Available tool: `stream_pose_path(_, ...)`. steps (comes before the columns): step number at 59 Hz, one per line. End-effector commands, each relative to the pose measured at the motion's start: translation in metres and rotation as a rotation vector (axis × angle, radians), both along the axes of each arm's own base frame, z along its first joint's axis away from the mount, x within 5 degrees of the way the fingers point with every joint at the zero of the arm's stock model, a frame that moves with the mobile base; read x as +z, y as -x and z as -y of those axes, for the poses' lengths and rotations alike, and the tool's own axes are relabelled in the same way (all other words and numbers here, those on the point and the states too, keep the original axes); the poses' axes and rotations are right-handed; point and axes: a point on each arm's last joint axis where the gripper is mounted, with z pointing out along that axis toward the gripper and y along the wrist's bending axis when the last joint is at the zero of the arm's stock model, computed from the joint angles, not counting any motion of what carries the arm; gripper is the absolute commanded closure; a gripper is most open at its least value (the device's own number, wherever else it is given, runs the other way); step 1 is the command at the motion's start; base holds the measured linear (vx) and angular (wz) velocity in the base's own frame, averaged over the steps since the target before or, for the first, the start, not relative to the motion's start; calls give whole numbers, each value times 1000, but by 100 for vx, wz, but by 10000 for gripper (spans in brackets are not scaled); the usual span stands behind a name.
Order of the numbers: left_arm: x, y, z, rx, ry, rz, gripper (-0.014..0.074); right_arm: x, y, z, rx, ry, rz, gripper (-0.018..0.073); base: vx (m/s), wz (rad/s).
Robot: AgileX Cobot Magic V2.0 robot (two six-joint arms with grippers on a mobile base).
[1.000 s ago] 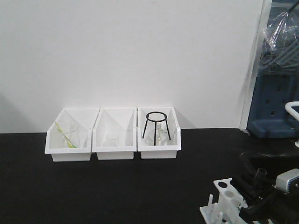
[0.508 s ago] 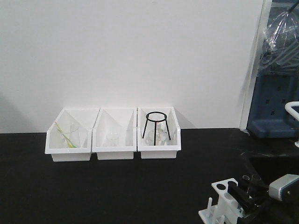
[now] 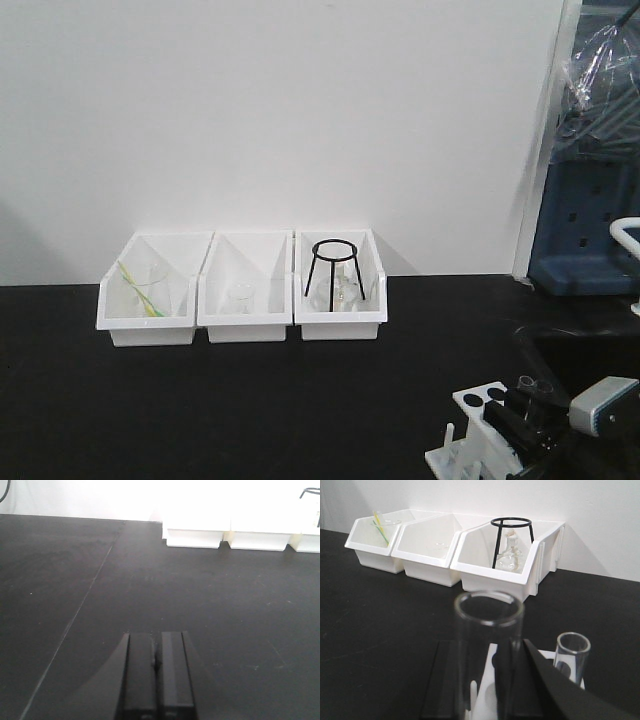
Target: Flip and reinsert test tube from rack
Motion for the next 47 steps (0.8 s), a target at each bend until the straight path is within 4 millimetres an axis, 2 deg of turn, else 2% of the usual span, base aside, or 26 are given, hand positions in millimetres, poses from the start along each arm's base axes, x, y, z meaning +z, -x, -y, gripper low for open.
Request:
stream_pose_path(1, 8, -1, 1, -9, -5, 98, 603, 22, -4, 0, 10, -27, 122, 327, 0, 0)
stream_pose_path(13, 8, -1, 1, -9, -5, 98, 603, 22, -4, 1, 2, -30, 124, 176, 0, 0)
stream_pose_path(27, 8, -1, 1, -9, -5, 98, 603, 32, -3, 1, -3, -30, 157, 144, 0, 0)
stream_pose_path(33, 8, -1, 1, -9, -5, 98, 603, 51, 2, 1, -11, -37, 214, 144, 0, 0)
stream_pose_path(40, 8, -1, 1, -9, -5, 98, 603, 87, 14, 2, -51, -86, 286, 154, 0, 0)
stream_pose_path(45, 8, -1, 1, -9, -5, 98, 603, 117, 28, 4, -97, -135, 297, 202, 0, 0)
stream_pose_path(47, 8, -1, 1, -9, -5, 98, 603, 128, 36, 4, -115, -156, 288, 248, 0, 0)
